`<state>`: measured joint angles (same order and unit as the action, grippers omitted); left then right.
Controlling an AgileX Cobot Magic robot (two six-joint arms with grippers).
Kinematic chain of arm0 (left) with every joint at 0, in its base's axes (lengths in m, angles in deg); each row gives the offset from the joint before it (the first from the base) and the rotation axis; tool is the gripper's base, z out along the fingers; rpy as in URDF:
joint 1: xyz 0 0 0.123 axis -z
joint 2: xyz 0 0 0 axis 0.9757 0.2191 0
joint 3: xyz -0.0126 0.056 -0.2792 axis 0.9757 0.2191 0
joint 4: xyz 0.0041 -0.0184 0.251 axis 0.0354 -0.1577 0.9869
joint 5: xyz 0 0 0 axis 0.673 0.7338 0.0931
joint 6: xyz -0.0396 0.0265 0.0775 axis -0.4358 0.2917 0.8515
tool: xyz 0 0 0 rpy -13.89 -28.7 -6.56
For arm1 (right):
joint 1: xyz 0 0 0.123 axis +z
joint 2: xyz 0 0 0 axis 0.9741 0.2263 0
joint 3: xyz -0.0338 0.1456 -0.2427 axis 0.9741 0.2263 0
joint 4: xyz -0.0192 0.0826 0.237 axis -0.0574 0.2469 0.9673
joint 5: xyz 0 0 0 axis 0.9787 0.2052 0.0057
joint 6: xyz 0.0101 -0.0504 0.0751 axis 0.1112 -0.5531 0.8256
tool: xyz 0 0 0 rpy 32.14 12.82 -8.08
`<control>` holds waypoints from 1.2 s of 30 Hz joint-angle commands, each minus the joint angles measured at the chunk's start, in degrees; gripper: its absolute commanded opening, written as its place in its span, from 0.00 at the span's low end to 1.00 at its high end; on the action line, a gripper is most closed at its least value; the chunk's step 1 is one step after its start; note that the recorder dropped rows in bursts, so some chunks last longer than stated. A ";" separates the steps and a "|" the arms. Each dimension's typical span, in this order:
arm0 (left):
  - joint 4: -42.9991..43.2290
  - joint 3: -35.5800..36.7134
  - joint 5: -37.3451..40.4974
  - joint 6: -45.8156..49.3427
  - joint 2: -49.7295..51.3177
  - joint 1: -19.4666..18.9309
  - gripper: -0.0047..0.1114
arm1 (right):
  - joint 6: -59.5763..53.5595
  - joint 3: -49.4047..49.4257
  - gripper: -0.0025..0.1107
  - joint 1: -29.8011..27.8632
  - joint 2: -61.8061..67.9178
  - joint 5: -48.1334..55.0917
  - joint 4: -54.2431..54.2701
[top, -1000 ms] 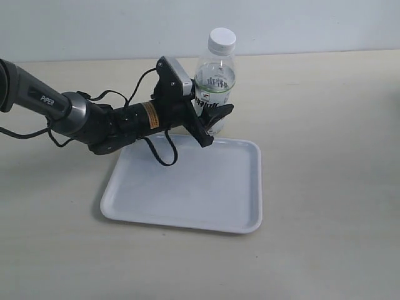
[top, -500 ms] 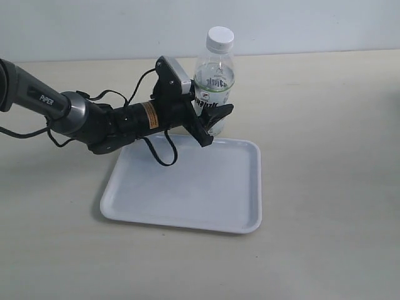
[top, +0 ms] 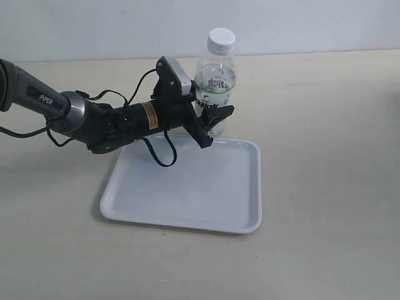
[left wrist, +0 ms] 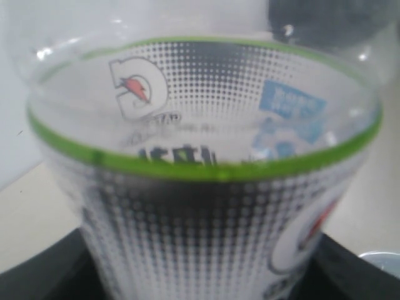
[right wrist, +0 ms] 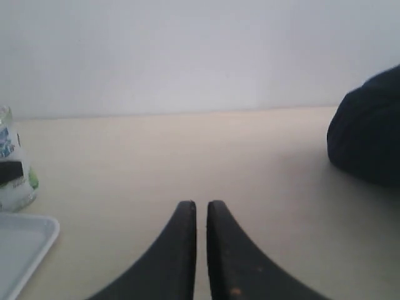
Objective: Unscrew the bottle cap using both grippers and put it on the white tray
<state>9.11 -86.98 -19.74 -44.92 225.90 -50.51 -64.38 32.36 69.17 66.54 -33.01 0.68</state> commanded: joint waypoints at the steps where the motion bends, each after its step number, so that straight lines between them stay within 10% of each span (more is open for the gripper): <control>1: 1.99 -0.17 0.18 -0.52 -0.04 -0.25 0.04 | -0.30 0.19 0.09 -0.26 -0.37 -9.54 -0.85; 21: 1.76 -0.17 2.86 -0.75 -0.04 -0.25 0.04 | 19.28 -12.90 0.09 -0.26 7.41 -26.66 0.20; 29: 1.99 -0.17 2.86 -1.12 -0.04 -0.25 0.04 | 11.25 -49.75 0.09 -0.26 42.30 7.83 -0.47; 36: 1.99 -0.17 2.86 -1.12 -0.04 -0.25 0.04 | -14.81 -79.89 0.09 -0.26 73.30 44.00 23.17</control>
<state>10.17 -87.30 -19.23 -45.68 225.90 -50.71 -68.26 -39.47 69.17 131.07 0.19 13.68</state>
